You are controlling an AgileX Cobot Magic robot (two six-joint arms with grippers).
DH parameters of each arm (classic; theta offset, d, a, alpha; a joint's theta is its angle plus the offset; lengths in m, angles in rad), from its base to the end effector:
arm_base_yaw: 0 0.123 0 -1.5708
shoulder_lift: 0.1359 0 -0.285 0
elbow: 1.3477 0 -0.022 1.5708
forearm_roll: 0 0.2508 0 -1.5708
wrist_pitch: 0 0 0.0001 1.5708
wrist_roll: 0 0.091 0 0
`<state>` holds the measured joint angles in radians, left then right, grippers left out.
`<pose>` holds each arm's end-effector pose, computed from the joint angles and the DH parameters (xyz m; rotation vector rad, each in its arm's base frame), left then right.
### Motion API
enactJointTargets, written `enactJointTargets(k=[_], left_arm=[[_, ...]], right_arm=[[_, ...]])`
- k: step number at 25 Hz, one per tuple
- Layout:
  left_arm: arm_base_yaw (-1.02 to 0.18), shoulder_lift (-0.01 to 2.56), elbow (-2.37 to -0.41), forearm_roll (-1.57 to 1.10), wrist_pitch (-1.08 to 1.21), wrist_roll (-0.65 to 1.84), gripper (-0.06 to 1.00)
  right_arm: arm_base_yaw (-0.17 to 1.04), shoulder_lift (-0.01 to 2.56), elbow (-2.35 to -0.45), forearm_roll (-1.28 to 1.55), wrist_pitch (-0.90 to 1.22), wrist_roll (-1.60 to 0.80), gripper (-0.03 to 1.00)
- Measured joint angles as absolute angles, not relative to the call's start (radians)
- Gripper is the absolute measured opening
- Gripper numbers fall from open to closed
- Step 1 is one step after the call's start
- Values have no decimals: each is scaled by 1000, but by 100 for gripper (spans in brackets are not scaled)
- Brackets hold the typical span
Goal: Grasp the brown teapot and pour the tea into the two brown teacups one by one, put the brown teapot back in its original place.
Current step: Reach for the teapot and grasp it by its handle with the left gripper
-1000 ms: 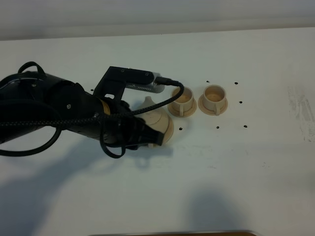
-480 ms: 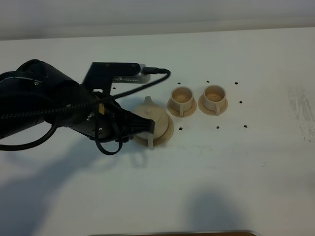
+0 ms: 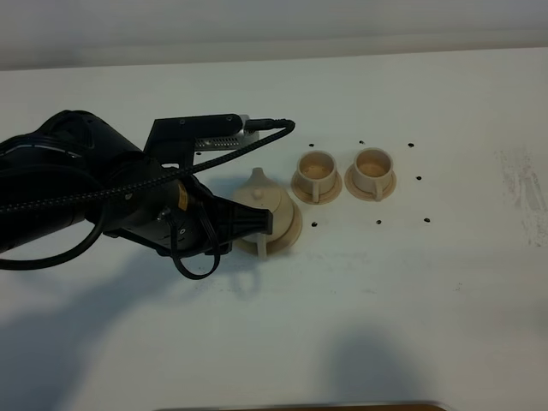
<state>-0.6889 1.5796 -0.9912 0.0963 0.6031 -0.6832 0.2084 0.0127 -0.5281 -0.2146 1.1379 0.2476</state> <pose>0.2444 -0.1949 0.2227 0.0978 2.7144 -0.3313 -0.0067 -0.0194 0.2805 0.0628 2.0854 0.0176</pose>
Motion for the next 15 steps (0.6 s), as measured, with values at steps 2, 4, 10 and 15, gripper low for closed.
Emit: enactJointTargets(k=[2, 4, 10, 15], left_arm=[[-689, 1579, -991, 96, 608, -707, 35], [-690, 1579, -991, 96, 616, -742, 35], [-698, 1579, -991, 97, 638, -873, 35], [-698, 1579, -991, 97, 637, -883, 34]], right_arm=[[208, 13, -528, -215, 1138, 248, 43], [208, 13, -528, -215, 1138, 248, 43], [208, 13, -528, -215, 1138, 248, 43], [208, 13, -528, -215, 1138, 248, 43]])
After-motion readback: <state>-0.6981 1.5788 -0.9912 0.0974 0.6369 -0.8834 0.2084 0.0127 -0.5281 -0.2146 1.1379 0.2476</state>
